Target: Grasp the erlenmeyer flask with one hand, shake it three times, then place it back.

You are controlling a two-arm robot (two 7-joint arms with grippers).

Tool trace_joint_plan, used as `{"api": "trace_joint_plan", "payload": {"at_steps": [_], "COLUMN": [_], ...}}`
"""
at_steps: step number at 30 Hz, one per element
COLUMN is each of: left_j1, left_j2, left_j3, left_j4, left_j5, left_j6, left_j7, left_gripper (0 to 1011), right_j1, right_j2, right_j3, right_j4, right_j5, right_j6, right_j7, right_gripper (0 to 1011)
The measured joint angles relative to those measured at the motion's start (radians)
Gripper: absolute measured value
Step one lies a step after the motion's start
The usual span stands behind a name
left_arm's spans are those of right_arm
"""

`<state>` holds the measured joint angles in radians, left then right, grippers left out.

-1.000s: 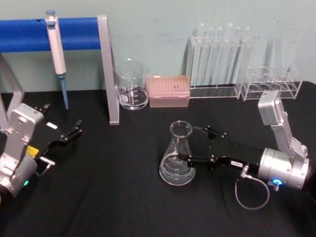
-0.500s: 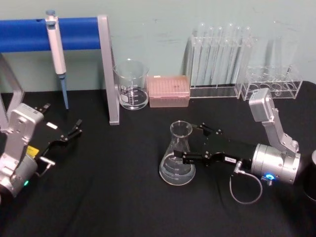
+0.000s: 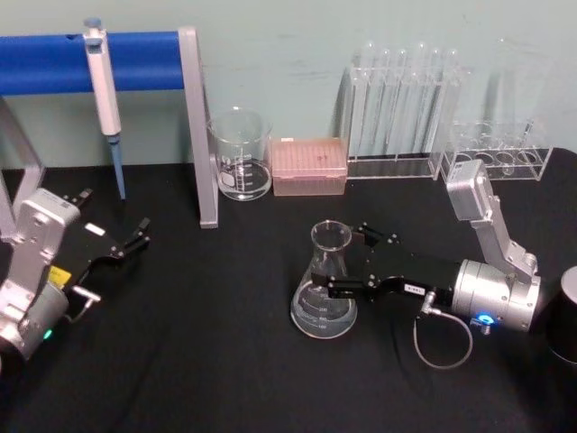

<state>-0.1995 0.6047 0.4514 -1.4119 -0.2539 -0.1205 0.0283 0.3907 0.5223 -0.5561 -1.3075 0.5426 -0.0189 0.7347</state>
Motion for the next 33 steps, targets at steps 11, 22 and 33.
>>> {"api": "trace_joint_plan", "payload": {"at_steps": [11,22,33], "left_j1": [0.000,0.000,0.000], "left_j2": [0.000,0.000,0.000], "left_j3": [0.000,0.000,0.000], "left_j4": [0.000,0.000,0.000], "left_j5": [0.000,0.000,0.000], "left_j6": [0.000,0.000,0.000], "left_j7": [0.000,0.000,0.000], "left_gripper": [1001,1001,1001], "right_j1": [0.005,0.005,0.005], "right_j2": [-0.005,-0.004,-0.004], "right_j3": [-0.008,-0.009,-0.008], "right_j4": [0.009,0.008,0.007], "right_j5": [-0.022,-0.028,-0.024], "right_j6": [-0.017,-0.022,-0.019], "right_j7": [0.000,-0.004,-0.004], "right_gripper": [1003,1003,1003]}}
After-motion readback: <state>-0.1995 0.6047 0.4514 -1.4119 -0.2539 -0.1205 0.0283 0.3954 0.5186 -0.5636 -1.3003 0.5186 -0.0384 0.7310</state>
